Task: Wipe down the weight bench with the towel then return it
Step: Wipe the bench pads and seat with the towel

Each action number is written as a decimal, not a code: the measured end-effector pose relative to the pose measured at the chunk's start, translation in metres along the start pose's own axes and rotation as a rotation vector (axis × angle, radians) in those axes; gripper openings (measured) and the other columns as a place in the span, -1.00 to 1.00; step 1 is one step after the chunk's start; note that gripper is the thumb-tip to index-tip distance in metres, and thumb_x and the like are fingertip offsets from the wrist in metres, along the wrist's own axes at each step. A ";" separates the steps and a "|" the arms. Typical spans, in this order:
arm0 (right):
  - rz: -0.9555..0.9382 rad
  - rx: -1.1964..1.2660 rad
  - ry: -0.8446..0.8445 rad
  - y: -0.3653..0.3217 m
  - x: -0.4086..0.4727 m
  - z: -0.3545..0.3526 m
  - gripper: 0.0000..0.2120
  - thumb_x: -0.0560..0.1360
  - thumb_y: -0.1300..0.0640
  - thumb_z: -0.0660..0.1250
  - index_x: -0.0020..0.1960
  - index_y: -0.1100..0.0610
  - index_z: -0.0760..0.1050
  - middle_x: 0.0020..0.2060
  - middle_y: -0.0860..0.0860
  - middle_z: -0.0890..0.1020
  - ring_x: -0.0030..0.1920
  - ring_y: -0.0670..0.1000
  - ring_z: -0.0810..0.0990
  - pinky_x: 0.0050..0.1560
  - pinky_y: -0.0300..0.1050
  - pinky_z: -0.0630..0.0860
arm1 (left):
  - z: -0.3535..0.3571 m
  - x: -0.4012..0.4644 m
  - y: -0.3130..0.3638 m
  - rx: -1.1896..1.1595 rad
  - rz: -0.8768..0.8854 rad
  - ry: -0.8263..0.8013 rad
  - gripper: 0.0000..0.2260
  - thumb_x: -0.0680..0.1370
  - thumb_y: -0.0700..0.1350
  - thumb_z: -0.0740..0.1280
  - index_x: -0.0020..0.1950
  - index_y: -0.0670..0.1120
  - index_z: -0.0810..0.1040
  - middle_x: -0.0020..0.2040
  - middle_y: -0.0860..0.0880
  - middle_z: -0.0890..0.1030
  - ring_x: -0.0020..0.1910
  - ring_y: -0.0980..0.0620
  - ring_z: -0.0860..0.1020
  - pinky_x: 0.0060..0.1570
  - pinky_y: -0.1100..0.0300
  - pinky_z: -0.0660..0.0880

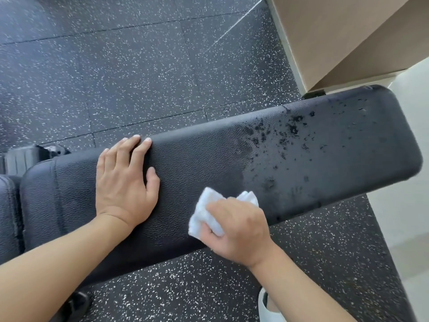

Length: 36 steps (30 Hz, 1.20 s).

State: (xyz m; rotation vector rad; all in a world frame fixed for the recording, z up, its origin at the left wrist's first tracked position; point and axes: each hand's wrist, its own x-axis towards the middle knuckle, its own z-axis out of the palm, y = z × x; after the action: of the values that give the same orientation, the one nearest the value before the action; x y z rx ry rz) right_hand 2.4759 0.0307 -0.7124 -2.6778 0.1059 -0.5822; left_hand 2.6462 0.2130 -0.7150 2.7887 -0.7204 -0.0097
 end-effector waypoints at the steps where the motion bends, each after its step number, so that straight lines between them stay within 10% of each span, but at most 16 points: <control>1: -0.003 -0.011 0.009 0.004 0.015 0.003 -0.70 0.48 -0.02 0.38 -0.32 0.09 0.40 -0.46 -0.08 0.33 -0.46 0.00 0.33 -0.36 -0.03 0.25 | 0.000 0.000 0.000 0.002 -0.001 -0.001 -0.47 0.57 0.03 0.17 0.54 -0.07 0.39 0.50 -0.13 0.41 0.50 -0.24 0.34 0.55 -0.22 0.17; 7: 0.095 -0.044 -0.067 0.027 0.128 0.036 -0.77 0.47 -0.09 0.32 -0.16 0.07 0.49 -0.36 -0.02 0.55 -0.34 0.07 0.61 -0.38 -0.08 0.34 | -0.001 0.001 0.002 0.011 -0.006 -0.010 -0.47 0.56 0.03 0.17 0.53 -0.07 0.40 0.50 -0.13 0.42 0.48 -0.25 0.35 0.54 -0.22 0.19; 23: 0.052 -0.017 -0.159 0.025 0.031 -0.006 -0.74 0.55 -0.05 0.31 -0.24 0.05 0.43 -0.47 -0.09 0.38 -0.44 0.00 0.41 -0.35 0.02 0.32 | -0.002 0.001 0.000 0.003 -0.001 0.003 -0.47 0.56 0.02 0.22 0.53 -0.09 0.42 0.50 -0.15 0.43 0.50 -0.24 0.37 0.53 -0.23 0.22; 36: 0.086 -0.213 -0.209 -0.027 0.175 0.076 -0.77 0.46 -0.06 0.36 -0.15 0.08 0.43 -0.34 -0.02 0.57 -0.31 0.13 0.59 -0.31 -0.07 0.16 | -0.002 -0.001 -0.005 -0.072 -0.024 -0.022 -0.41 0.55 0.04 0.22 0.55 -0.15 0.38 0.55 -0.12 0.41 0.56 -0.18 0.32 0.59 -0.18 0.13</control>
State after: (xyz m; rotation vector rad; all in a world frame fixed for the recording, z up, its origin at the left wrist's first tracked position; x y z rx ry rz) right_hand 2.6666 0.0562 -0.6974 -2.9044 0.2355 -0.2755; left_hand 2.6482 0.2183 -0.7148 2.7328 -0.6787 -0.0697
